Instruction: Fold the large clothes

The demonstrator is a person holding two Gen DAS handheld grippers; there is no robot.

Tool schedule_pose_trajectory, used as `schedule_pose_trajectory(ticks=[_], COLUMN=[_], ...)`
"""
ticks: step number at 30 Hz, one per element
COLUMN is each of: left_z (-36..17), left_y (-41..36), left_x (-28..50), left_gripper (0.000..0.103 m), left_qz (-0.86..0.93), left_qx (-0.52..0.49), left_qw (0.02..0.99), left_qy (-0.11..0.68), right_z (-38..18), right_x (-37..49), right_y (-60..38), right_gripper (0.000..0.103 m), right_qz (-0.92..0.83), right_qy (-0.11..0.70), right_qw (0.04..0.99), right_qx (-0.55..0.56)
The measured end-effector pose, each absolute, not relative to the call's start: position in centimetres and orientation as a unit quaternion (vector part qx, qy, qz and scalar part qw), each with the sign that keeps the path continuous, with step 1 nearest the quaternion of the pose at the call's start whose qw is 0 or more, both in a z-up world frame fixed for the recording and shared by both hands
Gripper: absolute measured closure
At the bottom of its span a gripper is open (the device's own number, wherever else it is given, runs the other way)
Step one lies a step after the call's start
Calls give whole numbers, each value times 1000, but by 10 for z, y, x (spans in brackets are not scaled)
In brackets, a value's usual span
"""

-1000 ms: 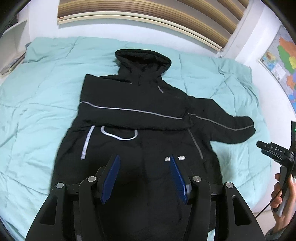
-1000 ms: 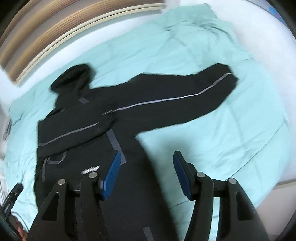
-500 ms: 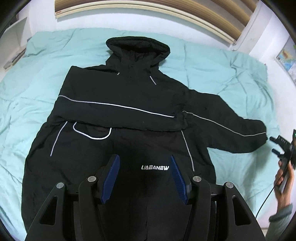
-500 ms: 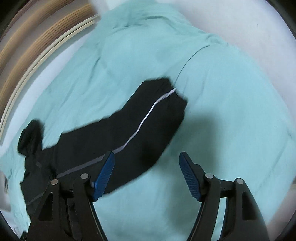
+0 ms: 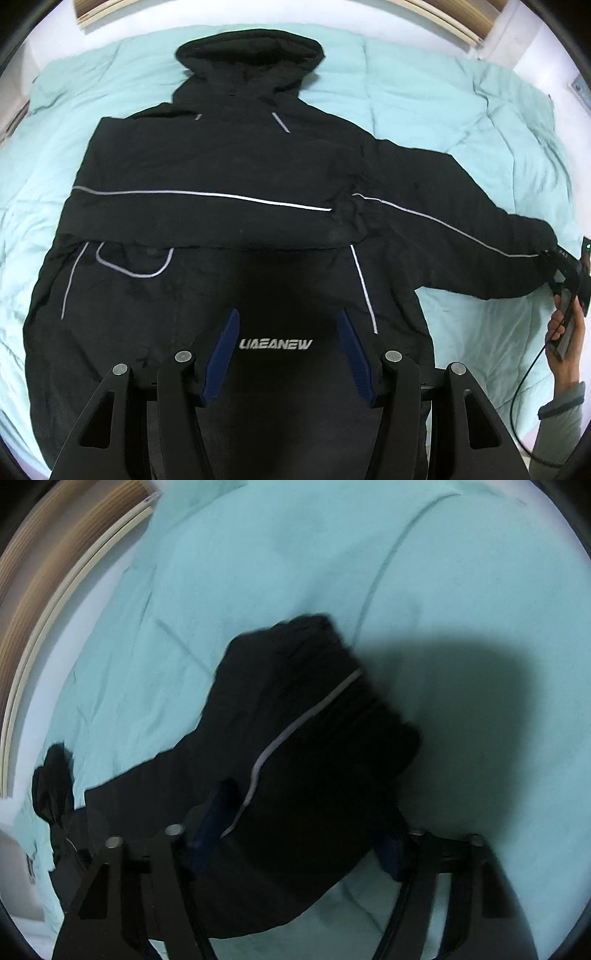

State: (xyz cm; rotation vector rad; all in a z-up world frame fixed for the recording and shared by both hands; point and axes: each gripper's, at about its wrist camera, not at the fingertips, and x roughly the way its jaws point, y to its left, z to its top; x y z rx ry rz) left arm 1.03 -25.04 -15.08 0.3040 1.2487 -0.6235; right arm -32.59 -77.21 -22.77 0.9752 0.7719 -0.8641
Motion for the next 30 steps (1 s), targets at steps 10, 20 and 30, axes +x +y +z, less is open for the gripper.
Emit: schedule_pose_trajectory(ticks=[10,20,30], left_z=[-178,-282,-211], left_y=[-287,-283,-263], left_x=[20,49,58], left_gripper=[45,45,45], left_qz=[-309,-285,-354], left_qx=[171,166,159], left_qw=[749,689,725], left_qy=[561,645,569], right_z=[-140,-228,-105], right_x=[-346,-322,-247], right_y=[-734,-759,-667], right_gripper=[90,89,90], right_qz=[-418,-465,-407], right_qy=[269,394,345], right_qw=[792,691,794], right_qx=[353,390,292])
